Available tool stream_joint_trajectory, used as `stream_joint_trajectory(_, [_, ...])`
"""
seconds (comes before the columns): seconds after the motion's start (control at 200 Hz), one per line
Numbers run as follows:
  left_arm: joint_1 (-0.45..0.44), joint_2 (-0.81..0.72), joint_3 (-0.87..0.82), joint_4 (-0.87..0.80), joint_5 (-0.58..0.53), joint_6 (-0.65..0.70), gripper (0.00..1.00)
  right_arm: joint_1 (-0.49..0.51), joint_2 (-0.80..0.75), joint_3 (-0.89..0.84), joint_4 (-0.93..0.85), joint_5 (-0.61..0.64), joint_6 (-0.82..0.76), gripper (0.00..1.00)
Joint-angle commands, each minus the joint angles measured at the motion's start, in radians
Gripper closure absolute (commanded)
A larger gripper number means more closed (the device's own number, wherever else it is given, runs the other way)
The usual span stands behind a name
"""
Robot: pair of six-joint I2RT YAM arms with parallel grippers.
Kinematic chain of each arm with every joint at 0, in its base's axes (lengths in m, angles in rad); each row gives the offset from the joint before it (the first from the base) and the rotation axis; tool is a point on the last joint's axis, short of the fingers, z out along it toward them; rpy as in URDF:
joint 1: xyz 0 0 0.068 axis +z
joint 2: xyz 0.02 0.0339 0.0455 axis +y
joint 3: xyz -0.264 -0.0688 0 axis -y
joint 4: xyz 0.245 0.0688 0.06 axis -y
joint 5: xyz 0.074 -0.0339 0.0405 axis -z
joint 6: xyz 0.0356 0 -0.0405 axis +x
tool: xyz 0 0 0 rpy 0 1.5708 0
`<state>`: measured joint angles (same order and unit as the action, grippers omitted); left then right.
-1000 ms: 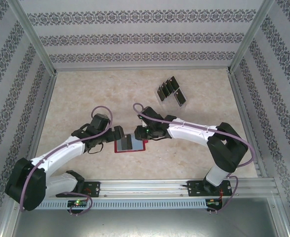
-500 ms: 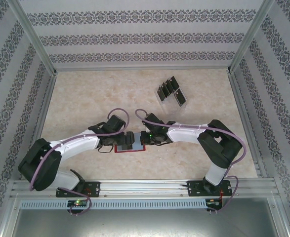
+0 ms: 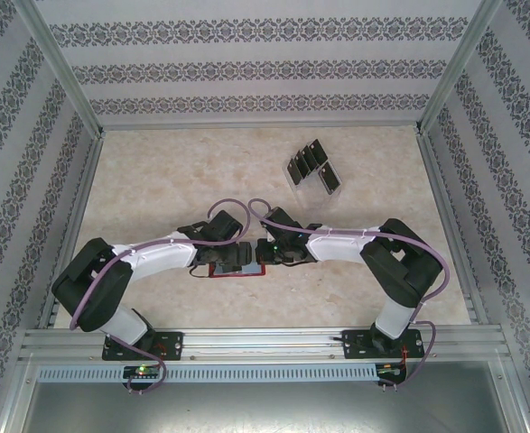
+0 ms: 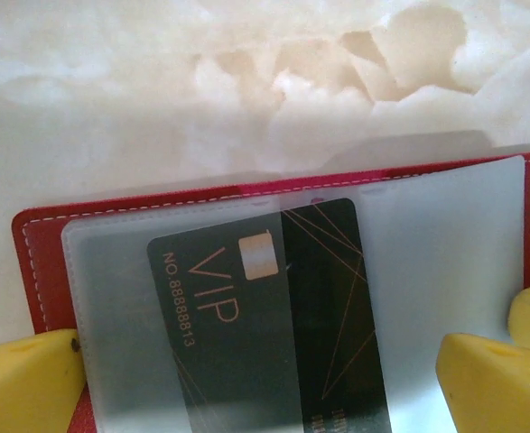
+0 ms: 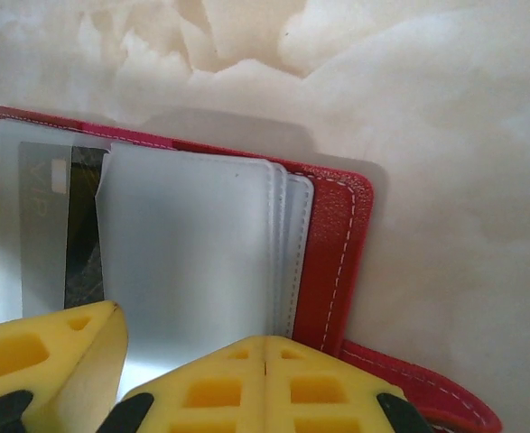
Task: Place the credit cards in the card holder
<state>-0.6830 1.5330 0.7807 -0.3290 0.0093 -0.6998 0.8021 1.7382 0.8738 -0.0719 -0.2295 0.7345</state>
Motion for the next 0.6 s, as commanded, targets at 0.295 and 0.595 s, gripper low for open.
stream_joint_trajectory(0.295, [-0.014, 0.007, 0.016, -0.139, -0.138, 0.041, 0.00, -0.005, 0.017, -0.021, -0.035, 0.005, 0.013, 1.00])
stream_joint_trajectory(0.595, [-0.014, -0.015, 0.002, -0.187, -0.192, 0.060, 0.00, -0.007, 0.015, -0.012, -0.049, 0.009, 0.013, 1.00])
